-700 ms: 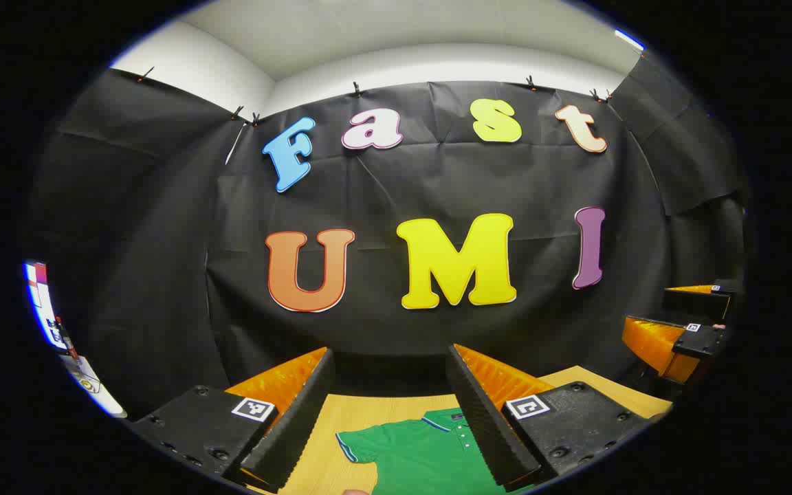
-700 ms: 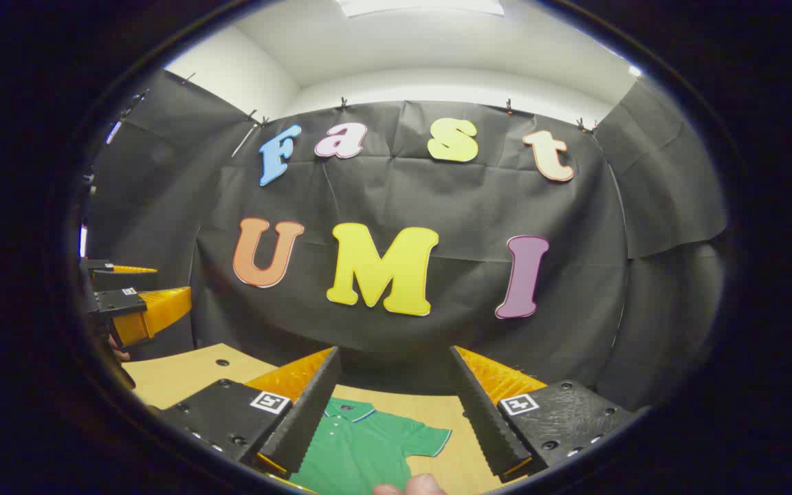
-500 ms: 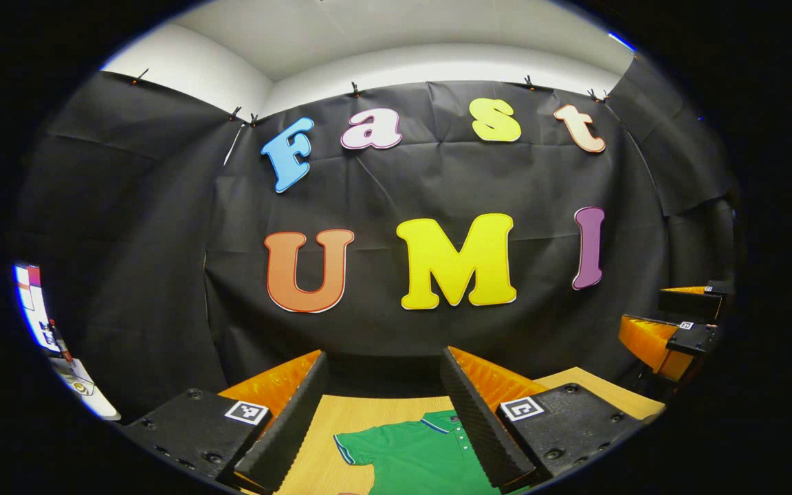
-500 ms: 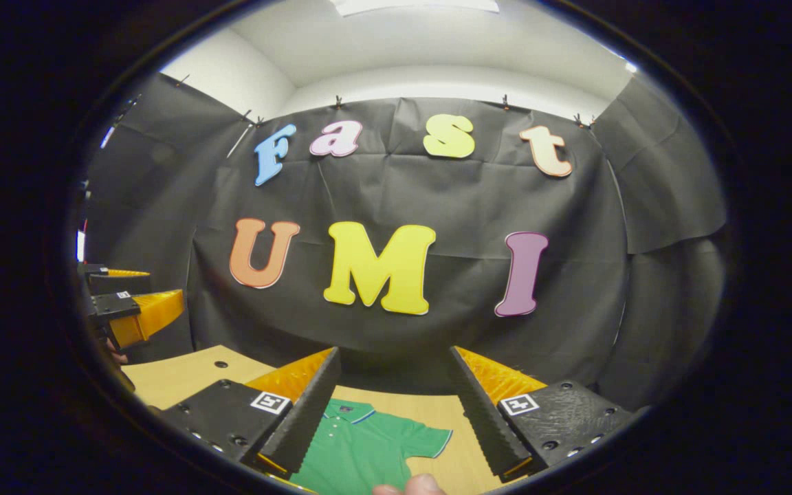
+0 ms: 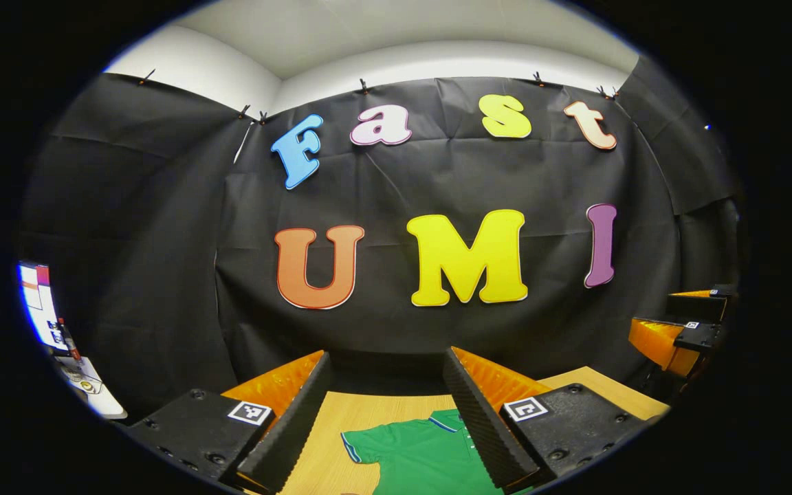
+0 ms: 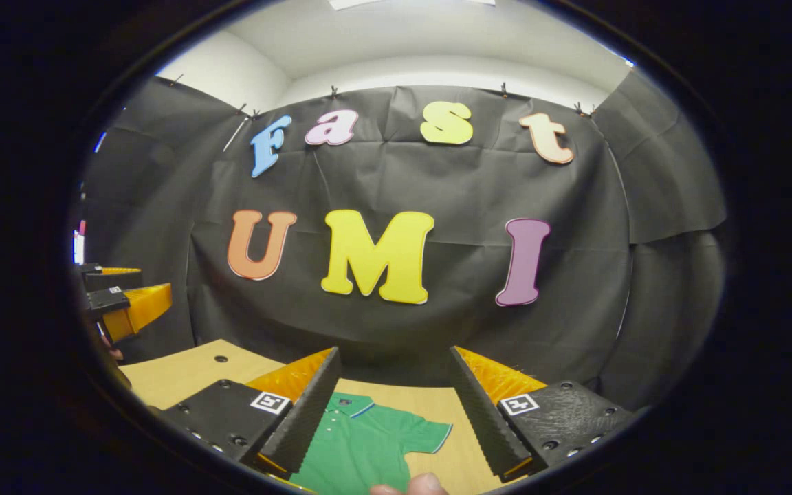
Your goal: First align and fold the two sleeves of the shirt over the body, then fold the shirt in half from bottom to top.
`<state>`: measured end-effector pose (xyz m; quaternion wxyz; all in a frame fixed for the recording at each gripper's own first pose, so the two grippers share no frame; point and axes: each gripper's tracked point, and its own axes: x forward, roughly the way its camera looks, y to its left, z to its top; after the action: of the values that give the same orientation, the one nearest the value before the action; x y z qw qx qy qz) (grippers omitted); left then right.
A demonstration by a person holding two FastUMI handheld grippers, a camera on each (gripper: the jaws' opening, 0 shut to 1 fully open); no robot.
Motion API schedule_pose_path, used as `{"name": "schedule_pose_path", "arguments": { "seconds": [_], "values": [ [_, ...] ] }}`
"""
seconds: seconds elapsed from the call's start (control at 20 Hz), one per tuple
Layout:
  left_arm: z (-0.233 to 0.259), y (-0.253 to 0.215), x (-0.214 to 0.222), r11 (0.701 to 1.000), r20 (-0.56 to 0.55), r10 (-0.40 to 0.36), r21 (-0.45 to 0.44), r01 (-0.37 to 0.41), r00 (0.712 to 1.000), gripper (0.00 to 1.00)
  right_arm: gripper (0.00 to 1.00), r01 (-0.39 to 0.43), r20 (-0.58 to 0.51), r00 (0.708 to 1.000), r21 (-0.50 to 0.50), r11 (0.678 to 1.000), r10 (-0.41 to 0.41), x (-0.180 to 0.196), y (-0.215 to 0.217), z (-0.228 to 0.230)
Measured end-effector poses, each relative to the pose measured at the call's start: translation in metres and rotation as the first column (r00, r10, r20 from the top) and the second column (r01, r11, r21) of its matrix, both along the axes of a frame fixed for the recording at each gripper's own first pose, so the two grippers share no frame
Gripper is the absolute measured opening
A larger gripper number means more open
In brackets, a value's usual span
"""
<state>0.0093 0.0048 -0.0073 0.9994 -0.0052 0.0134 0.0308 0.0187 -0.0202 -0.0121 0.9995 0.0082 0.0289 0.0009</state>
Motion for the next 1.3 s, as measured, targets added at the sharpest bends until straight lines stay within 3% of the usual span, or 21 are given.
{"name": "schedule_pose_path", "arguments": {
  "seconds": [0.6,0.85,1.15,1.3],
  "values": [
    [-0.008,-0.023,0.017,0.999,-0.022,-0.044,-0.005,0.044,0.999,1.0,0.95,0.064,-0.048,0.997,0.031,0.997,-0.063,0.016,-0.036,-0.022],
    [-0.016,-0.032,0.022,0.998,-0.032,-0.067,-0.006,0.067,0.997,1.0,0.94,0.097,-0.166,0.982,0.032,0.995,-0.091,0.026,-0.055,-0.067],
    [-0.038,-0.045,0.025,0.996,-0.087,-0.083,0.003,0.084,0.993,1.0,0.97,0.099,-0.367,0.927,0.04,0.994,-0.078,0.038,-0.066,-0.149],
    [-0.045,-0.05,0.028,0.996,-0.11,-0.086,0.0,0.086,0.99,1.0,0.95,0.106,-0.463,0.883,0.041,0.994,-0.075,0.055,-0.074,-0.192]
  ]
}}
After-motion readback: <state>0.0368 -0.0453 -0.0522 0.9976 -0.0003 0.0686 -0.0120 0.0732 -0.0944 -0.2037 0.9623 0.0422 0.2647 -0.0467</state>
